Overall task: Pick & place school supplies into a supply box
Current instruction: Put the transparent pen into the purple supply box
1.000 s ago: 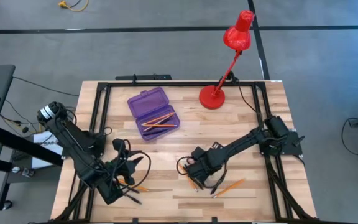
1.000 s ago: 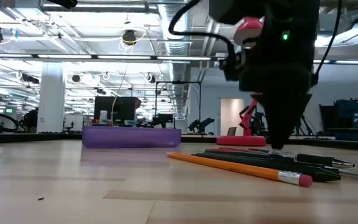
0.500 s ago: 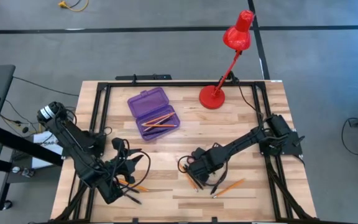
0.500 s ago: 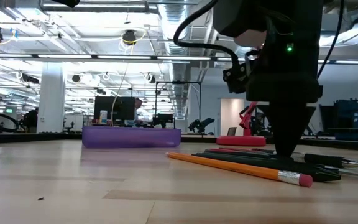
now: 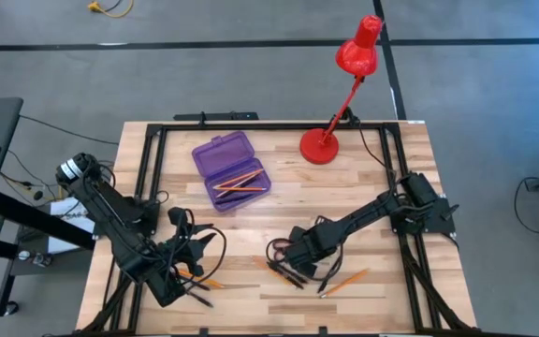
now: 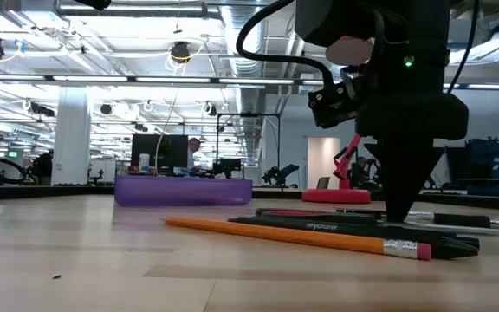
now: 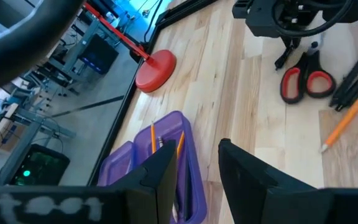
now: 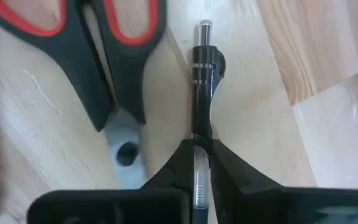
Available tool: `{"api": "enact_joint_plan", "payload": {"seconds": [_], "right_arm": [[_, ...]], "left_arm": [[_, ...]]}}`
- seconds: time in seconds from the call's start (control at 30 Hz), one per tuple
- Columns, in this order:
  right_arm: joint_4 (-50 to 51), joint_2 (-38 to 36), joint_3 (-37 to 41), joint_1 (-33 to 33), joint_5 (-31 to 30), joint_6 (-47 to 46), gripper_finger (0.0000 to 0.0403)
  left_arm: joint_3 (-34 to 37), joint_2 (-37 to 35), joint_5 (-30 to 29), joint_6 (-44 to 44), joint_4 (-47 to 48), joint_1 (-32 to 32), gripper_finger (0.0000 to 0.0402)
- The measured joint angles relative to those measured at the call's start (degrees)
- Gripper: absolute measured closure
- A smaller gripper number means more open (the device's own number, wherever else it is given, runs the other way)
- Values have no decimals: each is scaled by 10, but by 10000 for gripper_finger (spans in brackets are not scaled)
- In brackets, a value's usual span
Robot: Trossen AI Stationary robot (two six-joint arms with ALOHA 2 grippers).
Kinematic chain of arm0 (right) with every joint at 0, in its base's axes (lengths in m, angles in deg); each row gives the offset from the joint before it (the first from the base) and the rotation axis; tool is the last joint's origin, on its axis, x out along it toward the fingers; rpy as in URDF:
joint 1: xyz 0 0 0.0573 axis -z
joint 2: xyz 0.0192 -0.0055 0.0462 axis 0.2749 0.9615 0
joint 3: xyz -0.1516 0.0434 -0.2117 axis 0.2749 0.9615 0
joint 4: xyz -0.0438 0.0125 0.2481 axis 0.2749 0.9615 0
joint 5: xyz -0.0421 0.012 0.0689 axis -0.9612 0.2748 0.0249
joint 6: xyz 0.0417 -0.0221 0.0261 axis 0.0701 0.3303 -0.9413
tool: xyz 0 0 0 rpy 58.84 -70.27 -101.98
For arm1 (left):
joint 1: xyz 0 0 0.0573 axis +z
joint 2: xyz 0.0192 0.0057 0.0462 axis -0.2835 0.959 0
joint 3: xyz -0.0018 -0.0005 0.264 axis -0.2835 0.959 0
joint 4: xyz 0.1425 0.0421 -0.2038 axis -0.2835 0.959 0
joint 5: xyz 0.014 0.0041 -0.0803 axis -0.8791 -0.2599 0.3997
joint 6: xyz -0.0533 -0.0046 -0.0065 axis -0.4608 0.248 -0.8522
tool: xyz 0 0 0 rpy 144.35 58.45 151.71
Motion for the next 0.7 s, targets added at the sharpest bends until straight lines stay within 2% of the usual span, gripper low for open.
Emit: {"api": "enact_joint_plan", "payload": {"seconds": [0.1, 0.2, 0.33, 0.47, 0.7], "right_arm": [[1, 0, 0, 3, -15, 19, 377], [2, 1, 0, 11, -21, 49, 368], [2, 1, 1, 23, -36, 104, 380], [-3, 1, 2, 42, -51, 169, 389], [-24, 1, 2, 77, -53, 270, 373]], "left_arm": [[0, 0, 19, 12, 0, 0, 292], [0, 0, 62, 37, 3, 0, 292], [0, 0, 122, 39, 26, 0, 292], [0, 0, 171, -3, 73, 0, 292], [0, 0, 206, -76, 125, 0, 292]]}}
